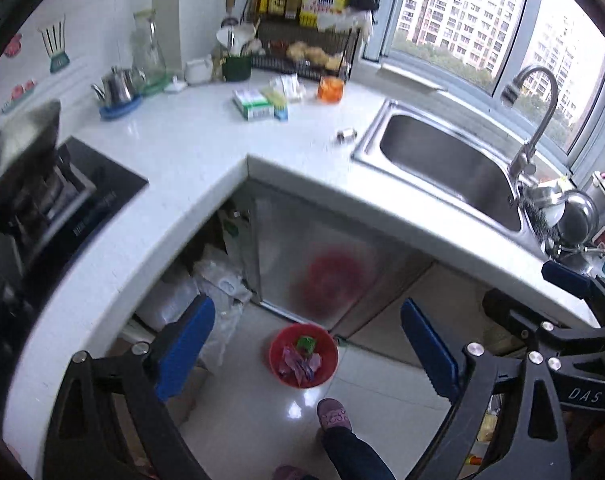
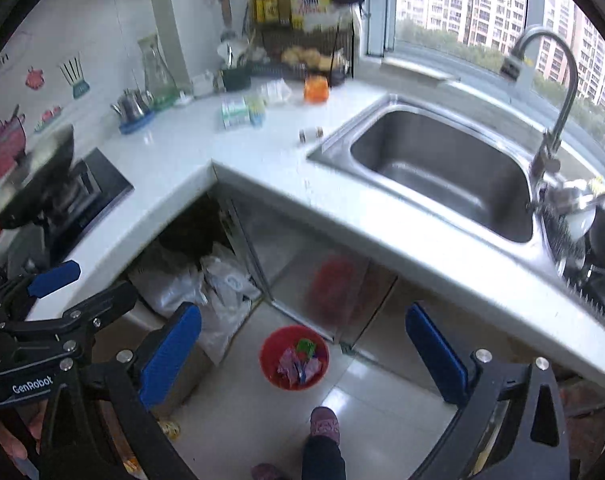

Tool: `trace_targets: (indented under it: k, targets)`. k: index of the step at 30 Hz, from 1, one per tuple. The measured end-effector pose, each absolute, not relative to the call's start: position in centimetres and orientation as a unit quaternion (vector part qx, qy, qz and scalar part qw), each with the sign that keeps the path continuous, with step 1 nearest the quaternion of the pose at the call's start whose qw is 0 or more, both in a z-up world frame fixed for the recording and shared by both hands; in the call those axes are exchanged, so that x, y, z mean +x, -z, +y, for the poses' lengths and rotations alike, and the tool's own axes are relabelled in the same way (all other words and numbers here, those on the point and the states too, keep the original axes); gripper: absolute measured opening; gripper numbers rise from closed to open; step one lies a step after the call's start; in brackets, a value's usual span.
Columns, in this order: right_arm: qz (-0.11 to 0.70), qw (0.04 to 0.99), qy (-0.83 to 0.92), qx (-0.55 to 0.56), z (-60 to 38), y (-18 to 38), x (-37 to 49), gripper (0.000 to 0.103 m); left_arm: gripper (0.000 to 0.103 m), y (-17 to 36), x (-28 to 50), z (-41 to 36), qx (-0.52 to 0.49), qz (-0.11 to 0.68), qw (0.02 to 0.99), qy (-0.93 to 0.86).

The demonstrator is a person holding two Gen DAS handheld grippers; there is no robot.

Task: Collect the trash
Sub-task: 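Raise both tools back up to the counter beside the sink, then grasp the yellow-bristled scrub brush by its blue handle with the right gripper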

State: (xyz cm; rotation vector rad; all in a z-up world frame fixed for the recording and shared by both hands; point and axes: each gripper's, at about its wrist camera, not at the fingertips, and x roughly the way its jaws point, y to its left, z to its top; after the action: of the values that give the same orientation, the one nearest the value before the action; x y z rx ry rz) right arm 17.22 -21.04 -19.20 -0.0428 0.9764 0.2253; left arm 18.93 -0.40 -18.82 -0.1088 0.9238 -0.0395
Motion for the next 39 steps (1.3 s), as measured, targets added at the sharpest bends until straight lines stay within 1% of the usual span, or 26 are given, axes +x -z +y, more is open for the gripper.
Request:
trace_targets:
  k: [2, 6, 9, 10, 12, 14, 20, 27, 34, 39]
  targets:
    - [0.456, 0.883, -0.112, -0.023, -21.1, 17.5, 18.1, 0.102, 0.097, 17.8, 19.7, -0.2, -0.051, 0.439, 0.897, 0.015]
    - [0.441, 0.888, -0.126, -0.020, -20.6, 16.1, 20.3, 0.102, 0.097, 16.3, 21.7, 0.2, -0.054, 0.432, 0.900, 0.001]
    - [0.444, 0.885, -0.139, -0.020, -19.9, 16.6, 23.2, 0.102, 0.097, 16.1, 23.5, 0.5, -0.053, 0.440, 0.896, -0.011]
    - [0.446, 0.883, -0.145, -0.020, -19.5, 16.6, 24.2, 0.102, 0.098, 16.2, 24.5, 0.7, -0.056, 0.444, 0.894, -0.014]
    - [0.454, 0.878, -0.154, -0.022, -19.2, 17.1, 26.5, 0.102, 0.103, 16.4, 26.4, 0.9, -0.065, 0.455, 0.888, -0.020]
    - [0.465, 0.870, -0.163, -0.021, -19.1, 17.1, 29.3, 0.102, 0.103, 16.9, 29.0, 1.1, -0.071, 0.467, 0.881, -0.030]
    - [0.481, 0.853, -0.196, -0.042, -17.9, 19.0, 38.0, 0.102, 0.103, 18.0, 36.9, 2.2, -0.076, 0.473, 0.876, -0.064]
    - [0.497, 0.839, -0.217, -0.051, -16.9, 21.5, 46.0, 0.102, 0.103, 20.3, 44.9, 3.8, -0.066, 0.491, 0.865, -0.085]
    - [0.515, 0.825, -0.226, -0.056, -15.0, 23.6, 51.8, 0.102, 0.103, 22.0, 50.6, 5.9, -0.085, 0.502, 0.855, -0.096]
    - [0.527, 0.812, -0.245, -0.054, -13.0, 25.1, 55.2, 0.102, 0.103, 23.2, 52.7, 7.8, -0.096, 0.507, 0.848, -0.118]
